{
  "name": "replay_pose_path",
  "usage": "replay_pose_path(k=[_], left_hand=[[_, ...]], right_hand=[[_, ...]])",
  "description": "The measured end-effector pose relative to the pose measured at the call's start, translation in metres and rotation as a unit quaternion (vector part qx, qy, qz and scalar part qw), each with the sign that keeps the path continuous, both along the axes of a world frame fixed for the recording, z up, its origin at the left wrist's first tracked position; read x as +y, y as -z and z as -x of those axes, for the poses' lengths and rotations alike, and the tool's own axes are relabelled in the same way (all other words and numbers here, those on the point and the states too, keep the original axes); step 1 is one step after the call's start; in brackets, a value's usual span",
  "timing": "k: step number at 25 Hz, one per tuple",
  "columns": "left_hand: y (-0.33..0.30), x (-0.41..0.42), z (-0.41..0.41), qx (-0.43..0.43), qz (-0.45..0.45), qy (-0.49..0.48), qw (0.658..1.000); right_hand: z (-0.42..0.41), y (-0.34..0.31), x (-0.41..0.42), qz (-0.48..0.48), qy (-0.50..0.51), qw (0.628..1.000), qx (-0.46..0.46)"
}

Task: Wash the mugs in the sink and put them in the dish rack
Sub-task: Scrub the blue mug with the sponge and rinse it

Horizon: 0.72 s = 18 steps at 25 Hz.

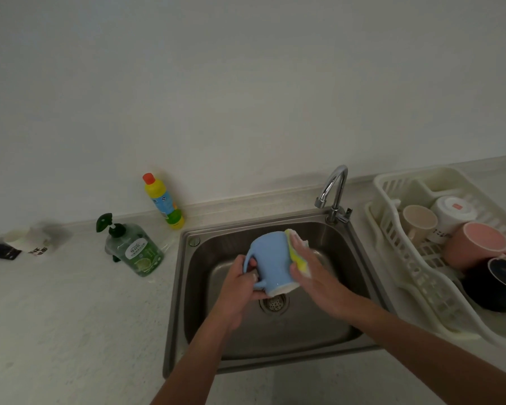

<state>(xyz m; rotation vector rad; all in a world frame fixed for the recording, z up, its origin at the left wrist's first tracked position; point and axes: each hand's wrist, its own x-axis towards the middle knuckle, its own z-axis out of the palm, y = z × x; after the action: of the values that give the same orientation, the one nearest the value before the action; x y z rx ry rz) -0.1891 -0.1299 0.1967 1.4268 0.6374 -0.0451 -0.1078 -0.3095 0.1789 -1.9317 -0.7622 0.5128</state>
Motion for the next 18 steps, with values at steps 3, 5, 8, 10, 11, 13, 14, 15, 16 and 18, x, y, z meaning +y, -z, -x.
replay_pose_path(k=[3, 5, 8, 10, 11, 13, 14, 15, 16, 18], left_hand=[[-0.001, 0.002, 0.000, -0.016, -0.004, 0.005, 1.000], [0.000, -0.003, 0.002, -0.021, -0.004, 0.037, 0.999], [0.000, -0.004, 0.004, 0.000, -0.002, 0.041, 0.999], [0.000, 0.000, 0.004, -0.010, 0.028, 0.004, 1.000], [-0.001, 0.003, 0.003, -0.019, 0.045, -0.016, 0.999], [-0.003, 0.007, 0.000, -0.018, 0.021, -0.031, 0.999], [-0.005, 0.007, -0.001, -0.012, -0.009, -0.022, 1.000], [-0.006, 0.005, -0.002, -0.011, -0.029, -0.003, 1.000], [-0.007, 0.003, -0.001, -0.015, -0.035, 0.020, 0.999], [-0.005, 0.000, 0.002, -0.015, -0.020, 0.060, 0.998]], right_hand=[[0.019, -0.004, 0.010, 0.098, -0.084, 0.968, -0.217], [0.014, -0.009, 0.020, 0.096, -0.092, 0.955, -0.267], [-0.004, -0.017, 0.027, -0.003, -0.024, 0.996, -0.087], [-0.008, -0.018, 0.021, -0.067, 0.022, 0.995, 0.075], [-0.003, -0.017, 0.018, -0.069, 0.026, 0.991, 0.111], [0.009, -0.011, 0.013, -0.015, -0.024, 0.999, 0.026], [0.015, -0.008, 0.015, 0.025, -0.064, 0.995, -0.066], [0.017, -0.008, 0.018, 0.063, -0.093, 0.982, -0.149], [0.016, -0.008, 0.021, 0.095, -0.104, 0.966, -0.216], [0.006, -0.015, 0.027, 0.106, -0.098, 0.955, -0.258]])
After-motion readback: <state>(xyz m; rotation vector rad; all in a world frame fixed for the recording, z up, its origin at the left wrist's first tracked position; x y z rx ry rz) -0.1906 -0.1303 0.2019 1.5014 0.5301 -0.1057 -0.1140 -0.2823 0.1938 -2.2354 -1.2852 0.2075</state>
